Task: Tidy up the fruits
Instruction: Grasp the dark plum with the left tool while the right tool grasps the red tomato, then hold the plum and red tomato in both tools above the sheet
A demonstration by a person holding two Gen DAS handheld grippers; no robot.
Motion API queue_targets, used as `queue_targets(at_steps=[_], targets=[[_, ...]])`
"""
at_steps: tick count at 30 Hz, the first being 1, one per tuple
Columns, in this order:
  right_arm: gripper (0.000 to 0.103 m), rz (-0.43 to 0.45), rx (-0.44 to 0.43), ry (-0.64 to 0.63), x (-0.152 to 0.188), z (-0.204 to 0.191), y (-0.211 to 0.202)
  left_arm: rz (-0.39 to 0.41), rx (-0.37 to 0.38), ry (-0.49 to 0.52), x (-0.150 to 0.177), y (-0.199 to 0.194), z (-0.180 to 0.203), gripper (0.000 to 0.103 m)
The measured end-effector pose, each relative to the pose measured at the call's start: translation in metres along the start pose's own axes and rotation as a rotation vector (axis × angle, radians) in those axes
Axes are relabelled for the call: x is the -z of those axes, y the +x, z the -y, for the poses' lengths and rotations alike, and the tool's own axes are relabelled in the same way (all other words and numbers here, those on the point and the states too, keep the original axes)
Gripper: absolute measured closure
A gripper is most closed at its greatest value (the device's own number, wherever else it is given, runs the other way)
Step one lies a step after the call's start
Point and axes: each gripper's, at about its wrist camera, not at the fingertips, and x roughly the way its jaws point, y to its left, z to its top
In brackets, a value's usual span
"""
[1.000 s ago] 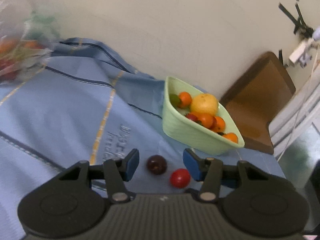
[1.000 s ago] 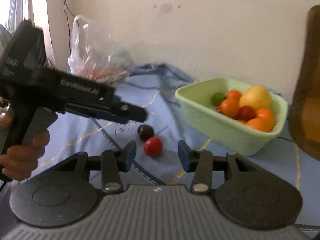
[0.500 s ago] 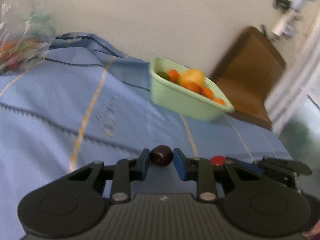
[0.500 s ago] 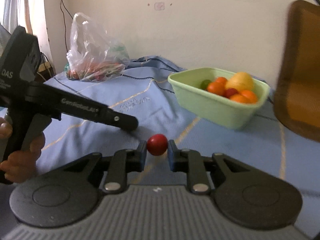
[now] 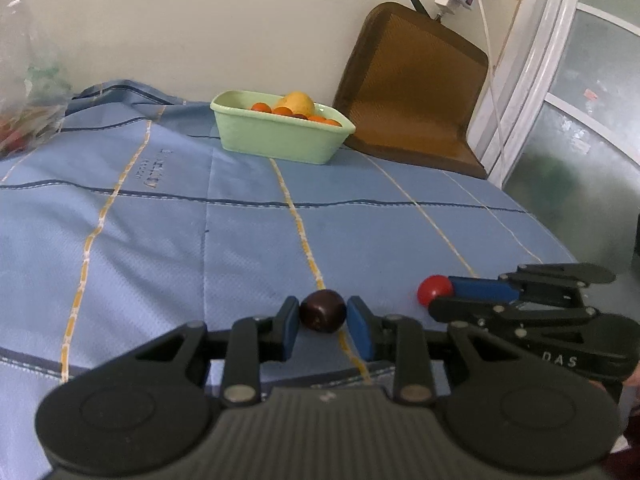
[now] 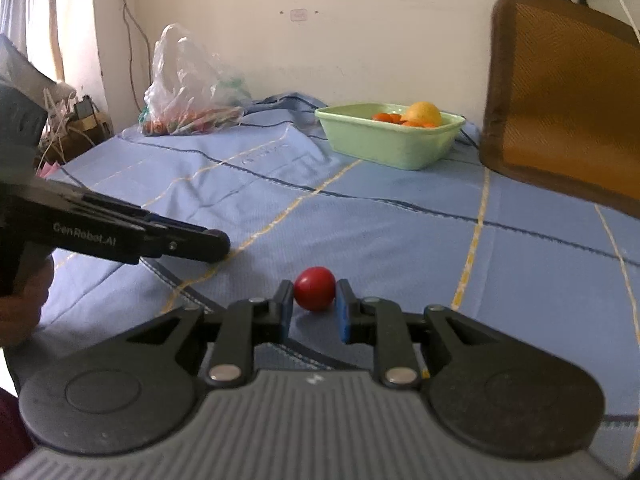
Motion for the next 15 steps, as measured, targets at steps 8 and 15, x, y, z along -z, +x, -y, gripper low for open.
queue_targets(at_steps=[8, 15], targets=[[0.075, 0.015, 0.015, 0.019, 0.006, -0.003, -0.005, 0.033, -0.034, 0.003, 0.002, -0.007, 0.007, 0.064], [0.074, 0.017, 0.019, 0.028, 0.008, -0.004, -0.006, 0.038, -0.056, 0.052, 0.005, -0.007, 0.019, 0.061]])
